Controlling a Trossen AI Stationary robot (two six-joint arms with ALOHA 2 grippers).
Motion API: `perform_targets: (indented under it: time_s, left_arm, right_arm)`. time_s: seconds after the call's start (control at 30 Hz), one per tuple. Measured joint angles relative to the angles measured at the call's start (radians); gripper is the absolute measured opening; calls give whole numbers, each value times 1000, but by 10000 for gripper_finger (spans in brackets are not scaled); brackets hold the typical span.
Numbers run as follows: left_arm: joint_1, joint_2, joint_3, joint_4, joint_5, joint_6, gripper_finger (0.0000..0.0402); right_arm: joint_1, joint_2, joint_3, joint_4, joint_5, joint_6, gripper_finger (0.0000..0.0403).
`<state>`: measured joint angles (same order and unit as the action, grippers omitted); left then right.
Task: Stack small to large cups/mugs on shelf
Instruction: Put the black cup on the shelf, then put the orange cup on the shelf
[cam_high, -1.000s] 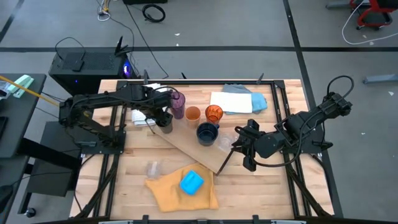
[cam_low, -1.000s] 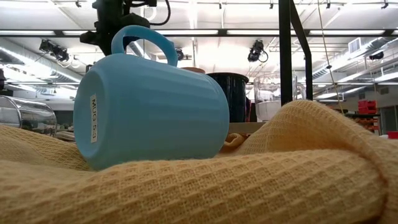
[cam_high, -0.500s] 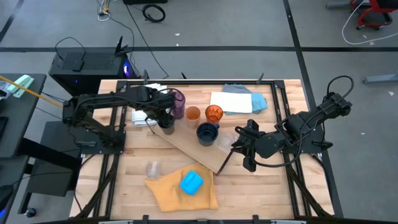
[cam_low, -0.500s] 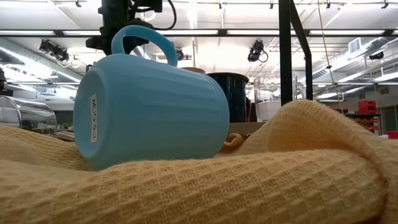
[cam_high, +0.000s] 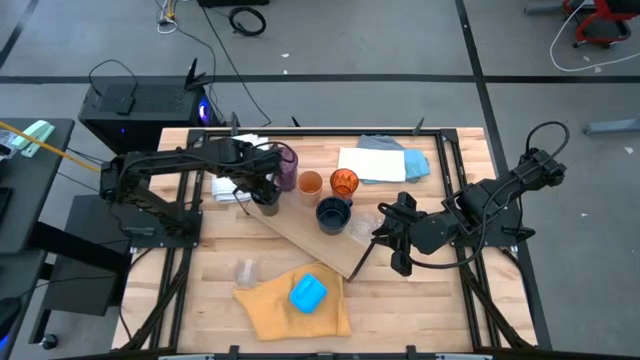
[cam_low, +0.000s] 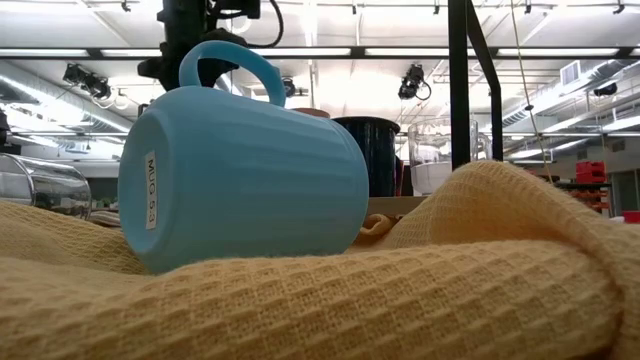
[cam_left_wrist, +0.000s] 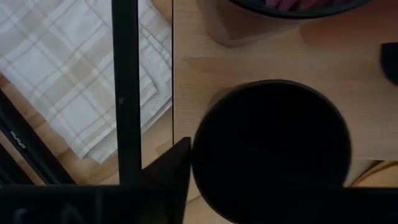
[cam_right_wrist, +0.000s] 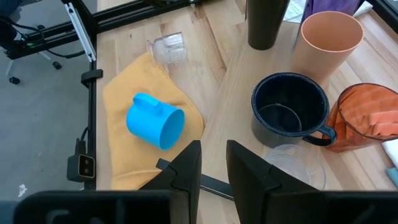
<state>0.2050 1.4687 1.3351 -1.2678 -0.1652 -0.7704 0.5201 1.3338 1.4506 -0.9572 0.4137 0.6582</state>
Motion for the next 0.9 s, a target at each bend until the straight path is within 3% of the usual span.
perform_targets:
  time_s: [0.27,0.47,0.67,0.9]
  left_arm:
    - [0,-52,29,12,17,-2,218]
    - [-38,-79,201,33,-12,5,235]
    - [-233,-79,380,238,-39,34,228]
    - [-470,-77,385,321,-52,-10,228]
  right_arm:
    - [0,0,0,0,0,-4,82]
    - [0,0,0,2,0,-5,82]
    - [0,0,0,1,0,-5,82]
    - [-1,0,0,-6,0,-4,82]
